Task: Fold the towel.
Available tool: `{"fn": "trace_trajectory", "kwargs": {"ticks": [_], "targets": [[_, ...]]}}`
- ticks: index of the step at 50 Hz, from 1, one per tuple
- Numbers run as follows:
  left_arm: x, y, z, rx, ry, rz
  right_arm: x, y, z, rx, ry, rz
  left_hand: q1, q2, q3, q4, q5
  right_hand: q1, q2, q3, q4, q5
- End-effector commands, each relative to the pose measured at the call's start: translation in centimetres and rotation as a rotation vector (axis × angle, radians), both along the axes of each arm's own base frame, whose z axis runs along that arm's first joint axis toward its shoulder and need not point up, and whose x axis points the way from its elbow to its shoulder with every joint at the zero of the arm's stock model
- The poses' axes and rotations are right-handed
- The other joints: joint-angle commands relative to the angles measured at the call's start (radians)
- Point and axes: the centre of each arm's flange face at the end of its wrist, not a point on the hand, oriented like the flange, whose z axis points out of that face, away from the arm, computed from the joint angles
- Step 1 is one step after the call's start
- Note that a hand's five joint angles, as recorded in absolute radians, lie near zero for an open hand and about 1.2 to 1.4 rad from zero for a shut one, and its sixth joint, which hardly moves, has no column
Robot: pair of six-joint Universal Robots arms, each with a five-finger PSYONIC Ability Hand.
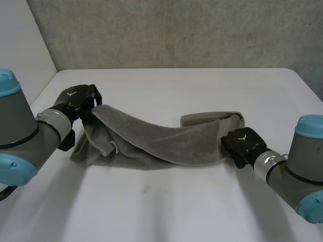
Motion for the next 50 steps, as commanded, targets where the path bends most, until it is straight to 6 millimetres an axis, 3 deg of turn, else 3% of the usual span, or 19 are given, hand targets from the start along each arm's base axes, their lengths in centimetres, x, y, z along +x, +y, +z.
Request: {"fn": "trace_trajectory", "kwargs": {"ticks": [1, 3, 5, 8, 10, 12, 14, 16, 17, 19, 22, 24, 26, 31, 33, 36, 41, 46, 50], "targets": [[0.0, 0.2, 0.5, -0.009, 0.004, -0.003, 0.3, 0.0, 2.7, -0.047, -0.058, 0.027, 0.229, 0.181, 0.179, 0.178, 0.205, 0.085, 0.073, 0.06, 0.055, 0.057], [0.0, 0.2, 0.7, -0.014, 0.005, -0.003, 0.0, -0.1, 3.8, -0.055, -0.084, 0.012, 0.229, 0.181, 0.179, 0.178, 0.205, 0.085, 0.073, 0.06, 0.055, 0.057], [-0.1, 0.5, 1.3, -0.024, 0.007, -0.009, -0.6, -0.2, 6.5, -0.065, -0.154, -0.029, 0.229, 0.181, 0.179, 0.178, 0.205, 0.085, 0.073, 0.06, 0.055, 0.057], [-0.2, 0.9, 1.5, -0.023, 0.005, -0.016, -0.7, 0.0, 7.9, -0.068, -0.191, -0.042, 0.229, 0.181, 0.179, 0.178, 0.205, 0.085, 0.073, 0.06, 0.055, 0.057], [0.0, 1.7, 1.7, 0.002, -0.011, -0.021, -1.2, 0.4, 10.3, -0.058, -0.228, -0.059, 0.229, 0.181, 0.179, 0.178, 0.205, 0.085, 0.073, 0.06, 0.055, 0.057], [0.0, 2.3, 2.0, 0.015, -0.016, -0.026, -1.5, 0.7, 11.1, -0.043, -0.228, -0.065, 0.229, 0.181, 0.179, 0.178, 0.205, 0.085, 0.073, 0.06, 0.055, 0.057], [0.1, 3.0, 2.7, 0.016, -0.017, -0.029, -1.9, 0.9, 12.0, -0.023, -0.226, -0.071, 0.229, 0.181, 0.179, 0.178, 0.205, 0.085, 0.073, 0.06, 0.055, 0.057], [0.4, 4.6, 4.8, -0.001, -0.011, -0.036, -2.6, 1.6, 14.6, -0.016, -0.229, -0.075, 0.229, 0.181, 0.179, 0.178, 0.205, 0.085, 0.073, 0.06, 0.055, 0.057], [0.4, 4.6, 4.8, -0.001, -0.011, -0.036, -2.6, 1.6, 14.6, -0.016, -0.229, -0.075, 0.229, 0.181, 0.179, 0.178, 0.205, 0.085, 0.073, 0.06, 0.055, 0.057], [0.8, 6.3, 6.6, -0.006, -0.014, -0.04, -2.9, 2.8, 17.9, -0.044, -0.244, -0.056, 0.229, 0.181, 0.179, 0.178, 0.205, 0.085, 0.073, 0.06, 0.055, 0.057], [1.1, 7.1, 7.3, -0.002, -0.016, -0.042, -3.2, 3.2, 19.2, -0.062, -0.248, -0.052, 0.229, 0.181, 0.179, 0.178, 0.205, 0.085, 0.073, 0.06, 0.055, 0.057], [1.6, 8.3, 8.3, 0.01, -0.02, -0.038, -3.4, 3.6, 21.4, -0.096, -0.26, -0.038, 0.229, 0.181, 0.179, 0.178, 0.205, 0.085, 0.073, 0.06, 0.055, 0.057], [1.8, 8.5, 8.4, 0.03, -0.027, -0.034, -3.3, 3.7, 21.9, -0.093, -0.261, -0.028, 0.229, 0.181, 0.179, 0.178, 0.205, 0.085, 0.073, 0.06, 0.055, 0.057], [1.9, 8.4, 6.9, 0.088, -0.108, -0.049, -3.1, 4.0, 21.0, 0.001, -0.221, 0.011, 0.229, 0.181, 0.179, 0.178, 0.205, 0.085, 0.073, 0.06, 0.055, 0.057], [1.8, 7.3, 4.5, 0.135, -0.214, -0.074, -2.7, 2.9, 18.4, 0.082, -0.138, 0.034, 0.229, 0.181, 0.179, 0.178, 0.205, 0.085, 0.073, 0.06, 0.055, 0.057], [1.9, 6.0, 2.7, 0.164, -0.295, -0.087, -2.5, 1.7, 16.5, 0.124, -0.069, 0.055, 0.229, 0.181, 0.179, 0.178, 0.205, 0.085, 0.073, 0.06, 0.055, 0.057], [1.3, 3.7, 1.5, 0.168, -0.325, -0.101, -2.3, -0.9, 14.5, 0.162, -0.046, 0.024, 0.229, 0.181, 0.179, 0.178, 0.205, 0.085, 0.073, 0.06, 0.055, 0.057], [0.2, 0.9, 1.8, 0.122, -0.317, -0.103, -1.2, -3.5, 13.8, 0.149, -0.054, -0.006, 0.229, 0.181, 0.179, 0.178, 0.205, 0.085, 0.073, 0.06, 0.055, 0.057], [-0.9, -2.3, 3.5, 0.013, -0.29, -0.094, 0.6, -6.4, 14.9, 0.029, -0.126, -0.014, 0.229, 0.181, 0.179, 0.178, 0.205, 0.085, 0.073, 0.06, 0.055, 0.057]]}}
